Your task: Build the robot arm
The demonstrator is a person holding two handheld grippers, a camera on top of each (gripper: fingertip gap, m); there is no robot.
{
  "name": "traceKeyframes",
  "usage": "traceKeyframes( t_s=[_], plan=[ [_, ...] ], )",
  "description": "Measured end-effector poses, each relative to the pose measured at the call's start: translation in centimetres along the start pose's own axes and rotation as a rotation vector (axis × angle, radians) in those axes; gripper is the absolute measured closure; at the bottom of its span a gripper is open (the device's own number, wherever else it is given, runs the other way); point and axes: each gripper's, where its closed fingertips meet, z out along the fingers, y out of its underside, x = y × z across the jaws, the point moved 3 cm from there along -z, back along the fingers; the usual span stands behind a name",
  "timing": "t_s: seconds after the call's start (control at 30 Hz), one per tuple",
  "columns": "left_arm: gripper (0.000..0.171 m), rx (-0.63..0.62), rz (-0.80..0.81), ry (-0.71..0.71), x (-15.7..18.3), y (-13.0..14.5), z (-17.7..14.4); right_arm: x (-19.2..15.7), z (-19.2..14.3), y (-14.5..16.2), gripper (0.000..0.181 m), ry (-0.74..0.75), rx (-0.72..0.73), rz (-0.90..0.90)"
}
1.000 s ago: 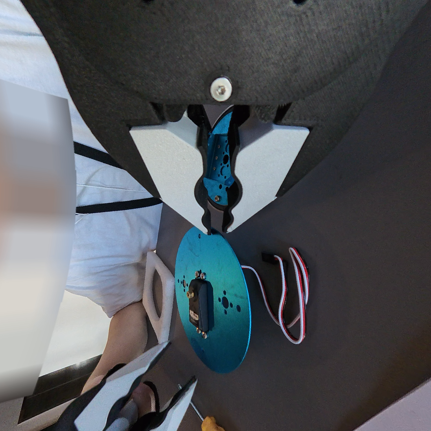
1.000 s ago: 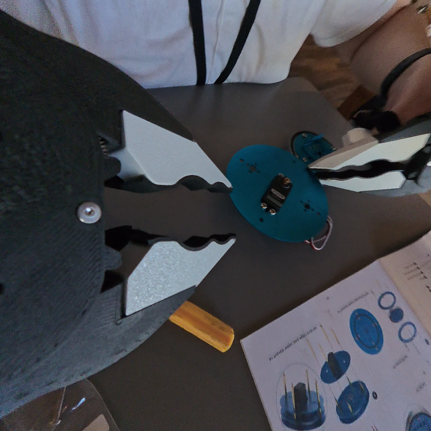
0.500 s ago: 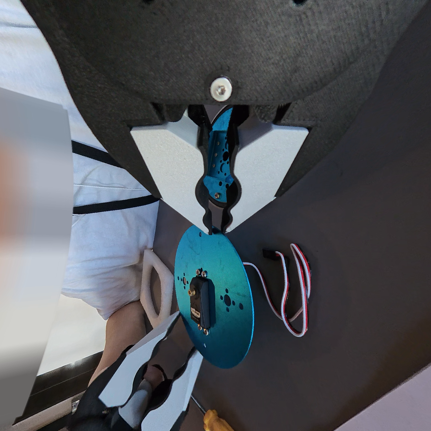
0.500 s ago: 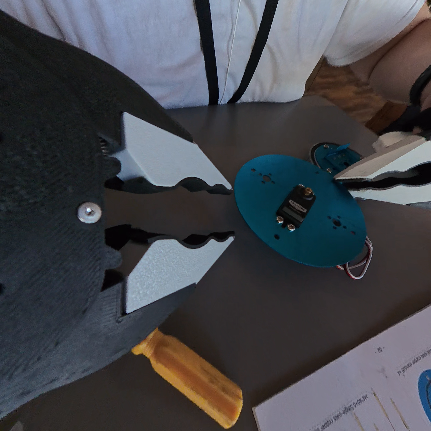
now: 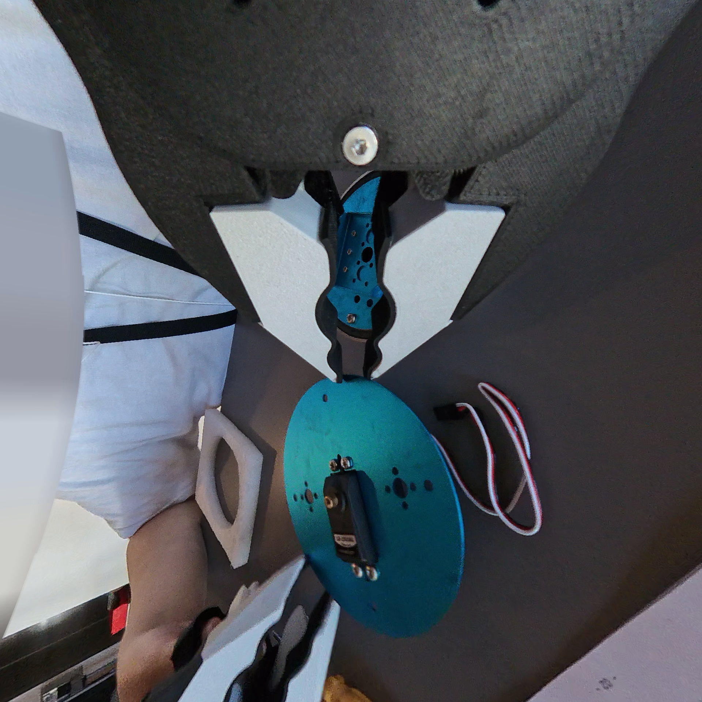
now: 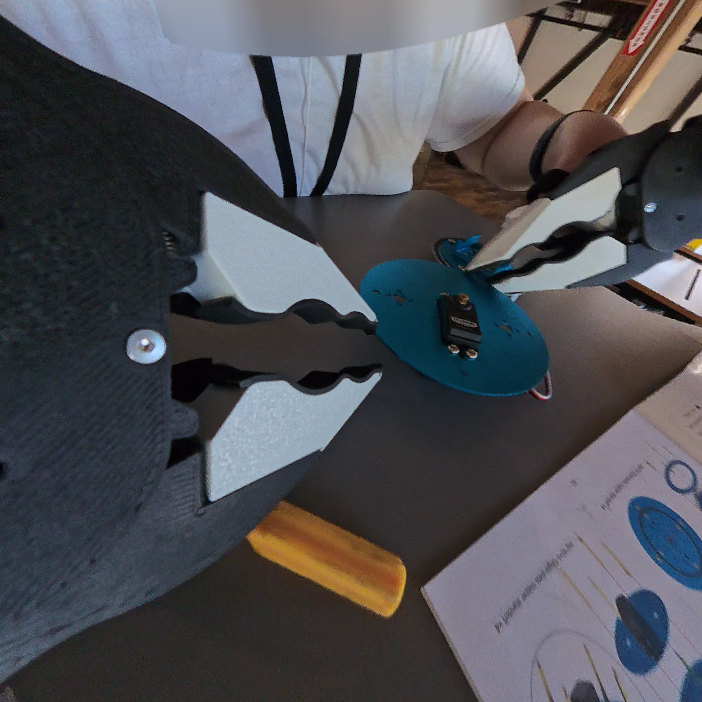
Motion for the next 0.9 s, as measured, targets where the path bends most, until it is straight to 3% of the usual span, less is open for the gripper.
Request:
traceKeyframes(
  t_s=[0.33,0.5,0.7,0.9],
  plan=[
    [0.16,-0.006,0.006,0.066,0.6,-0.2,0.4,0.7,-1.2,-1.4,0.161,0.079,0.091,-0.079],
    [0.162,-0.008,0.007,0.068,0.5,-0.4,0.5,0.8,-1.1,-3.5,0.156,0.067,0.223,-0.1],
    [0.167,0.019,-0.009,0.034,-0.7,-1.5,-0.1,0.9,0.6,-1.9,0.16,0.07,0.082,-0.01],
    [0.165,0.178,-0.032,-0.065,-2.7,-3.7,-2.1,-1.7,-0.9,0.4,0.16,0.071,-0.109,-0.06]
  ],
)
